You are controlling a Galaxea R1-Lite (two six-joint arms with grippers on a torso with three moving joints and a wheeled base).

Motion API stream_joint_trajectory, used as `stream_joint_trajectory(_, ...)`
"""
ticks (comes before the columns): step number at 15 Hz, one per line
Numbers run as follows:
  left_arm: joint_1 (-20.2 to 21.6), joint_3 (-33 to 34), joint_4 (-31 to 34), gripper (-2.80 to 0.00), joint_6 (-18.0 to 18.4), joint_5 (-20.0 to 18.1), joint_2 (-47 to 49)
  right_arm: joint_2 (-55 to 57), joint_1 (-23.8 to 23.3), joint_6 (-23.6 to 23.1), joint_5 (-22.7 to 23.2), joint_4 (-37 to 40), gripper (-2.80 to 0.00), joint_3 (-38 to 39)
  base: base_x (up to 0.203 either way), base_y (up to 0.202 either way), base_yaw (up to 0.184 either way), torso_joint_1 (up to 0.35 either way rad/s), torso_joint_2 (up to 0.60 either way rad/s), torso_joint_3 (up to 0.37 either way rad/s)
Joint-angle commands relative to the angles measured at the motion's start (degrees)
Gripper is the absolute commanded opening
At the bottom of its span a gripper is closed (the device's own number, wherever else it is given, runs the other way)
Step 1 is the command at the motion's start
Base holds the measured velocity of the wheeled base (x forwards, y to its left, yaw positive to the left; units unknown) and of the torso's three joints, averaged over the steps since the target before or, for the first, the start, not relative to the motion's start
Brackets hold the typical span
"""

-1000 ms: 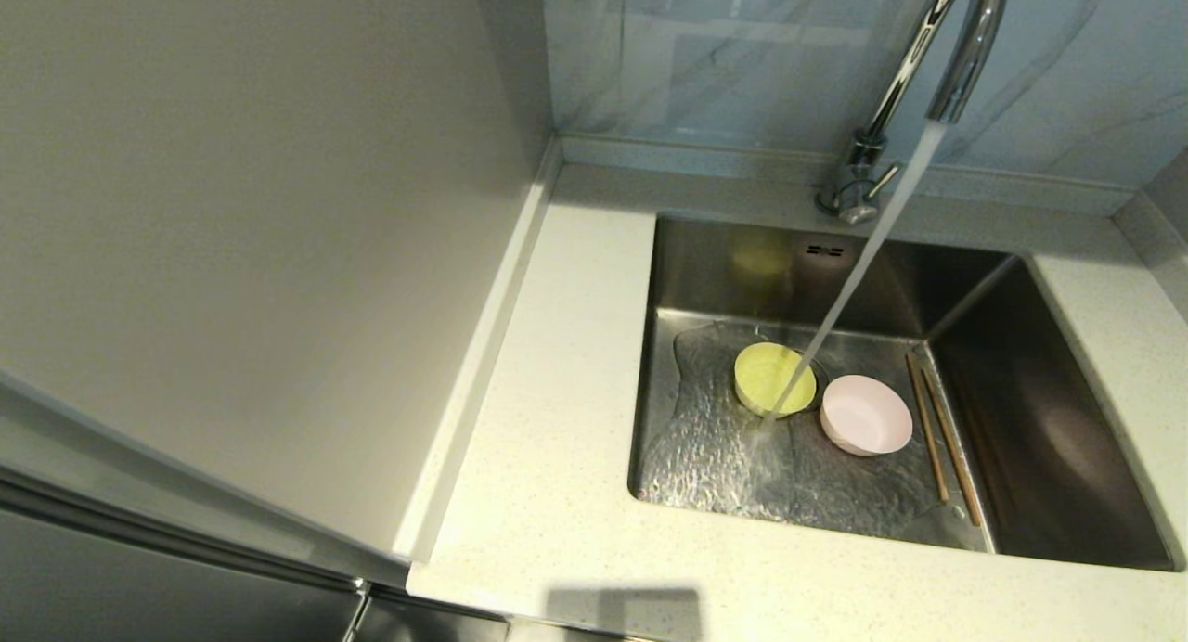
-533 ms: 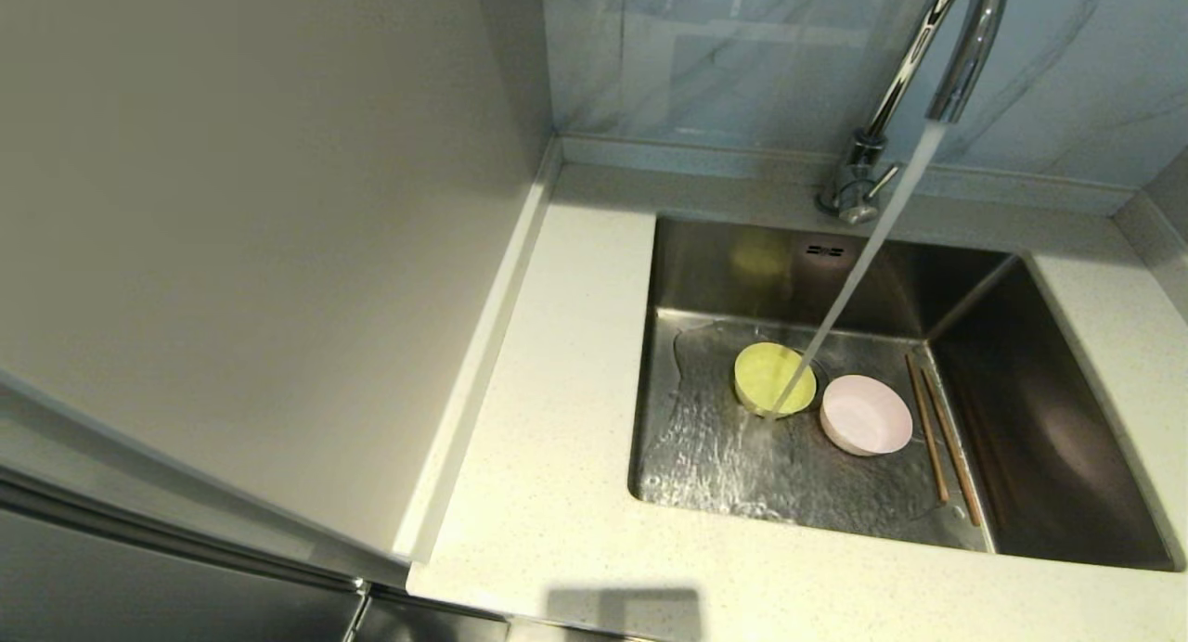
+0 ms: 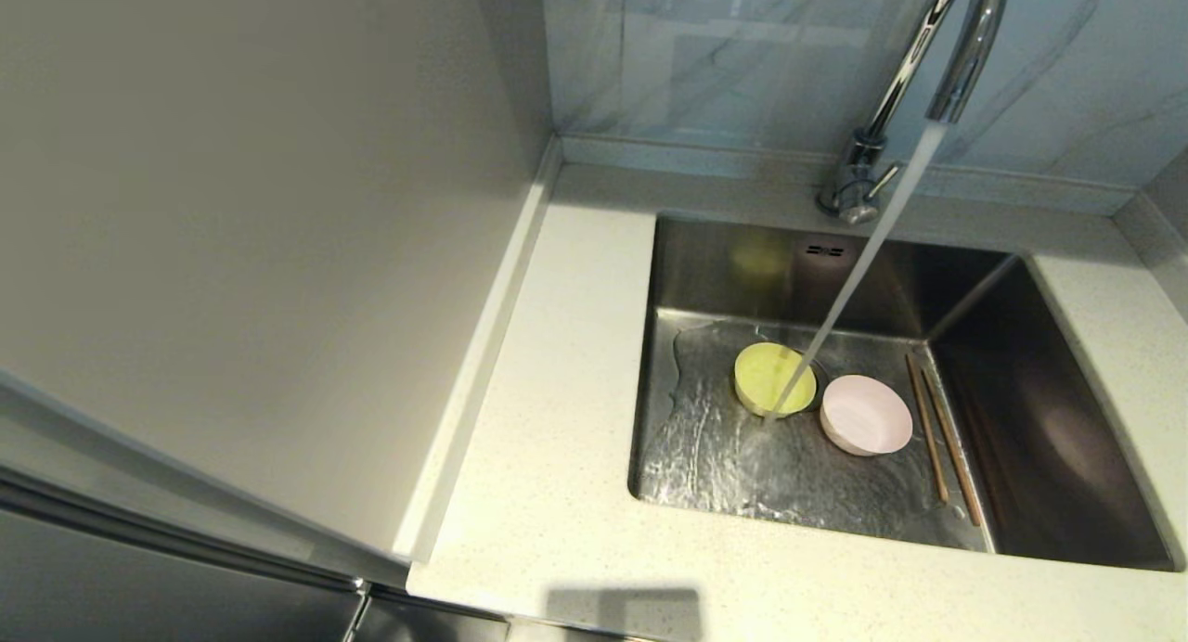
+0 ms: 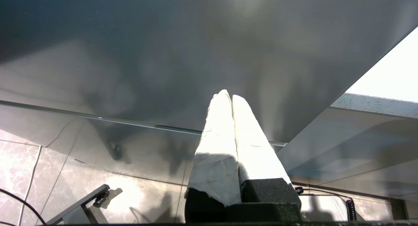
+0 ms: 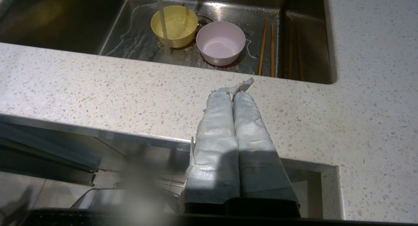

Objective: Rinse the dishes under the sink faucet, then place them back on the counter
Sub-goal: Wait for the water to rinse the bowl, then turn off the faucet

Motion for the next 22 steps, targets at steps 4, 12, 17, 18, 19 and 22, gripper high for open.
stream_joint_trajectory(4,0.0,0.0,0.0,-2.8,0.0,0.0,-0.2,0.1,0.0,0.0,0.0,0.0,-2.8,0.0,0.0,0.0,0.0,0.0,0.0,0.0)
stream_joint_trajectory(12,0.0,0.0,0.0,-2.8,0.0,0.0,-0.2,11.2,-0.1,-0.5,0.6,0.0,-2.8,-4.8,0.0,0.0,0.0,0.0,0.0,0.0)
stream_joint_trajectory(17,0.0,0.0,0.0,-2.8,0.0,0.0,-0.2,40.0,-1.9,7.6,-0.6,-1.2,-2.8,-25.9,0.0,0.0,0.0,0.0,0.0,0.0)
stream_joint_trajectory(18,0.0,0.0,0.0,-2.8,0.0,0.0,-0.2,46.0,-2.8,9.4,-1.5,-1.3,-2.8,-31.7,0.0,0.0,0.0,0.0,0.0,0.0)
stream_joint_trajectory(19,0.0,0.0,0.0,-2.8,0.0,0.0,-0.2,52.0,-4.0,11.4,-2.4,-1.3,-2.8,-38.0,0.0,0.0,0.0,0.0,0.0,0.0)
stream_joint_trajectory(22,0.0,0.0,0.0,-2.8,0.0,0.0,-0.2,67.0,-8.3,17.5,-3.7,-1.1,-2.8,-51.3,0.0,0.0,0.0,0.0,0.0,0.0)
